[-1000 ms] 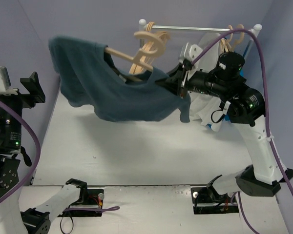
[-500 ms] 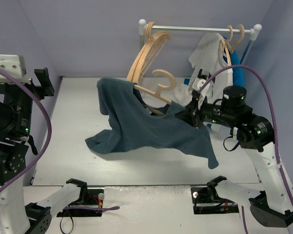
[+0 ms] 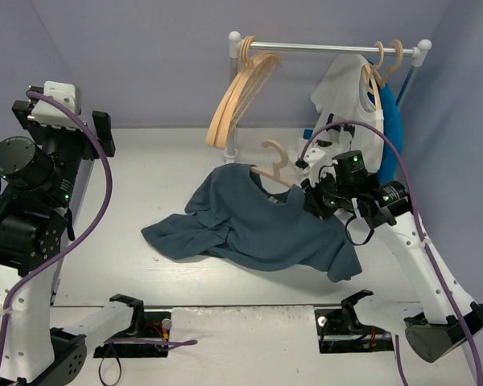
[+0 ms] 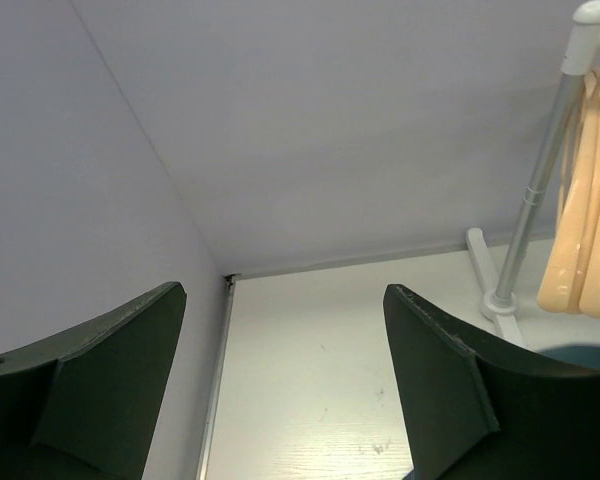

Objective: Place the t-shirt on the hanger
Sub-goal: Place the T-shirt on the hanger, then place the hanger at the clothesline.

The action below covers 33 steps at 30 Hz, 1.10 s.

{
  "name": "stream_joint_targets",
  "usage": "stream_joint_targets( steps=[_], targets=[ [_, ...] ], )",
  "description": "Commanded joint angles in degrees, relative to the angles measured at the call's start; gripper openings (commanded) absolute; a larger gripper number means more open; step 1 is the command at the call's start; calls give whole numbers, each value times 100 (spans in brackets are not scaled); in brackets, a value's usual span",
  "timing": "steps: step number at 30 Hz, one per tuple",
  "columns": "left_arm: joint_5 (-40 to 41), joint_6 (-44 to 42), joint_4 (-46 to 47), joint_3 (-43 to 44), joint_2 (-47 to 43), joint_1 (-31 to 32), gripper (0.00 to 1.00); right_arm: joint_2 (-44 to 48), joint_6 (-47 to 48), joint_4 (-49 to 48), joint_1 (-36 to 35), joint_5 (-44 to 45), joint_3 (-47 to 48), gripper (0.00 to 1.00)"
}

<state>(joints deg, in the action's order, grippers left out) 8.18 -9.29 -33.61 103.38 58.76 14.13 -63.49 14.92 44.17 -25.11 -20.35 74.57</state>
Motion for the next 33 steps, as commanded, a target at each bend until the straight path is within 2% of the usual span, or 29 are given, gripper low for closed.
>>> stream_joint_targets(
  steps=[1, 3, 7, 13, 17, 22, 28, 33],
  targets=[
    [-276, 97, 402, -8, -31, 8, 76, -230, -295, -209, 479, 1751, 420, 0],
    [-263, 86, 399, -48, -58, 21, 76, -347, -404, -243, 717, 2895, 750, 0],
    [-281, 133, 399, -99, -63, 46, 76, -479, -381, -448, 837, 4091, 1739, 0],
    [-352, 217, 391, -125, 12, 55, 76, -629, -183, -927, 850, 4197, 3150, 0],
    [-378, 234, 390, -125, 12, 55, 76, -827, -95, -971, 842, 3975, 3677, 0],
    [-387, 234, 364, -171, -14, 55, 76, -849, -191, -1011, 850, 3562, 3417, 0],
    [-389, 267, 325, -298, -29, 61, 76, -724, -452, -1191, 850, 3031, 2554, 0],
    [-455, 378, 311, -461, -75, 55, 76, -761, -557, -1793, 1075, 2661, 1895, 0]
  ],
)
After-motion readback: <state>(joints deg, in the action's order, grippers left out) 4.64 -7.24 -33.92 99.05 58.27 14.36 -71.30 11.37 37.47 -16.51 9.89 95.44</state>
